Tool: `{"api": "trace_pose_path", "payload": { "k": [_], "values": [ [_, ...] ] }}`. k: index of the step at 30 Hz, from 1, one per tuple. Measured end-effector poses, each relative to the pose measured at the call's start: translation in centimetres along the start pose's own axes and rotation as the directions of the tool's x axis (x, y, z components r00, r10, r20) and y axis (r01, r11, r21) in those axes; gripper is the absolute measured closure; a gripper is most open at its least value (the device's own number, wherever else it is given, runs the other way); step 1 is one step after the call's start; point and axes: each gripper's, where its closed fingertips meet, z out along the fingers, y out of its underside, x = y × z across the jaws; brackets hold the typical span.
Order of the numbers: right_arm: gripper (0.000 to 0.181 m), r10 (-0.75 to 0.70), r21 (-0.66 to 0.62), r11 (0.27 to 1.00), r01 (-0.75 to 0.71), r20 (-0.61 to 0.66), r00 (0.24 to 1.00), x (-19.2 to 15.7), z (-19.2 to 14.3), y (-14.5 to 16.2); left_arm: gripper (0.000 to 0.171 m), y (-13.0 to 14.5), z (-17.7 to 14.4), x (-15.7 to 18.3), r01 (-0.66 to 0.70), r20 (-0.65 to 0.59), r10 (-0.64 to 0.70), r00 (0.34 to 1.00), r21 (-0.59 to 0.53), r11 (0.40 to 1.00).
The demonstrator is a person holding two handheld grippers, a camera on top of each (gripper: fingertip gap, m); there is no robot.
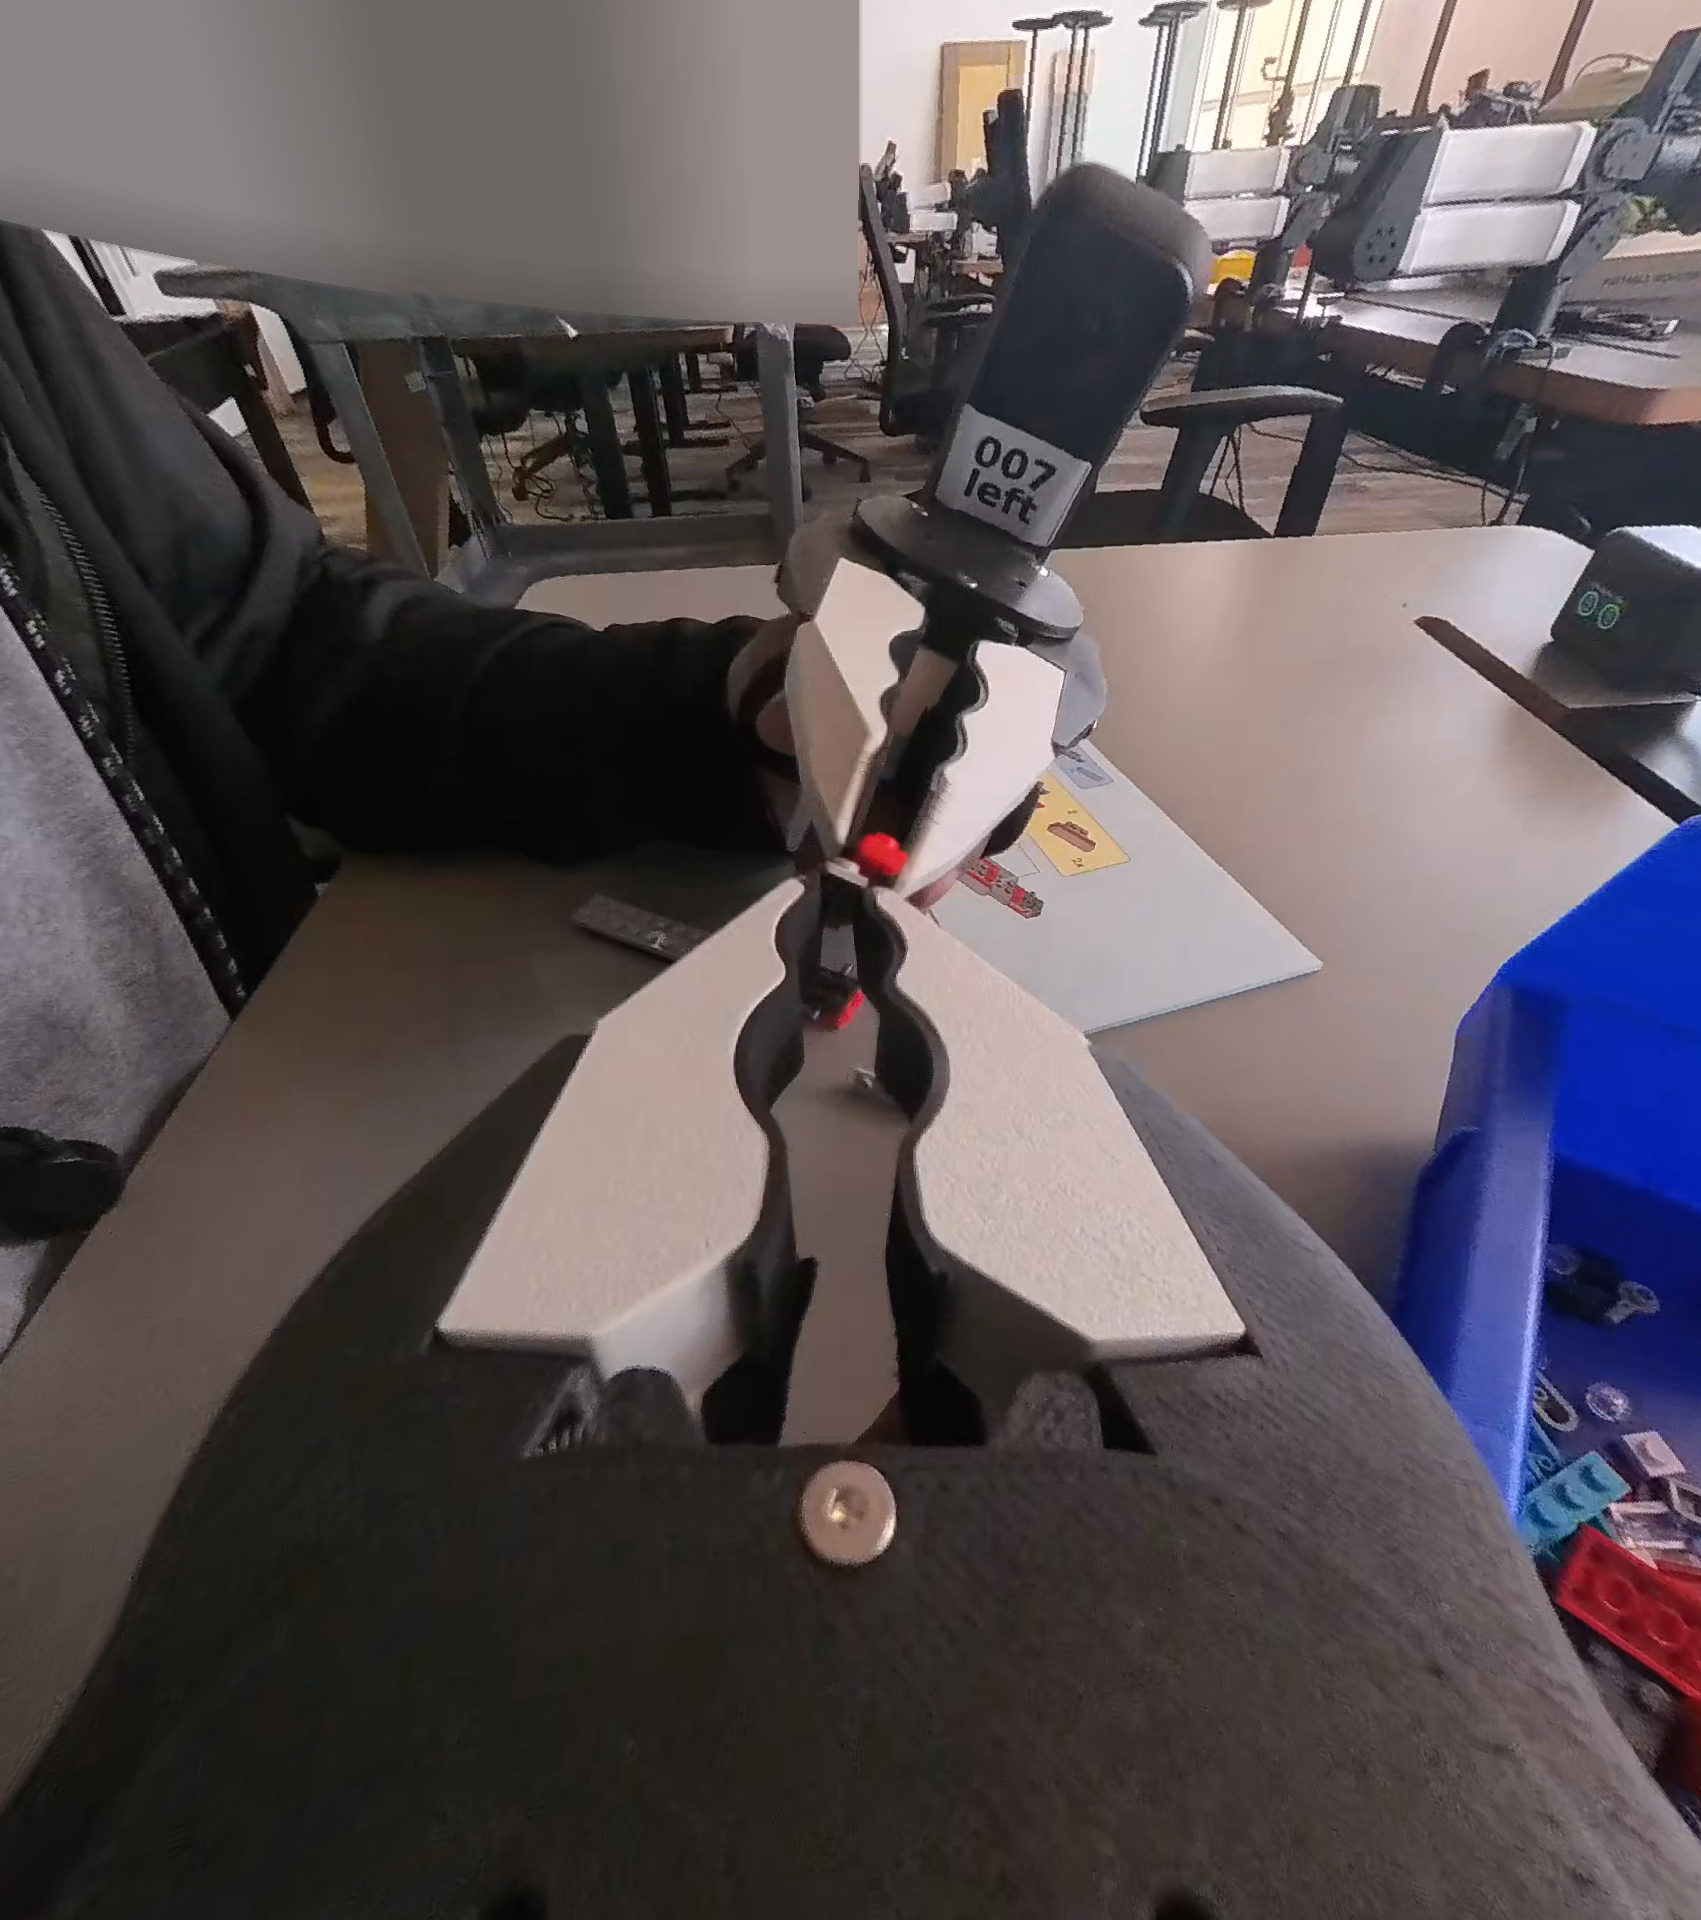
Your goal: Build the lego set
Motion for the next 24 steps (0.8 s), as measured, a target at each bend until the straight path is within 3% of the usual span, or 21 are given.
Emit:
{"api": "trace_pose_path", "payload": {
  "k": [7, 15, 24],
  "values": [
    [0.173, 0.024, 0.012, 1.000, -0.024, -0.009, 1.000, 0.4, -0.1, -0.1, 0.165, -0.2, 0.0, -0.3, 0.018, 0.010, -0.018, 1.000, 0.021, 1.000],
    [0.173, 0.003, -0.015, 1.000, -0.004, -0.055, 0.998, 1.1, -0.1, 0.4, 0.164, -0.7, -0.1, -0.3, -0.104, 0.073, 0.103, 0.992, 0.016, 0.994],
    [0.173, -0.117, 0.139, 0.982, 0.129, -0.089, 0.989, 0.4, 0.1, -1.3, 0.164, -1.1, -0.2, 0.4, -0.284, 0.149, 0.292, 0.945, -0.075, 0.956]
  ]
}}
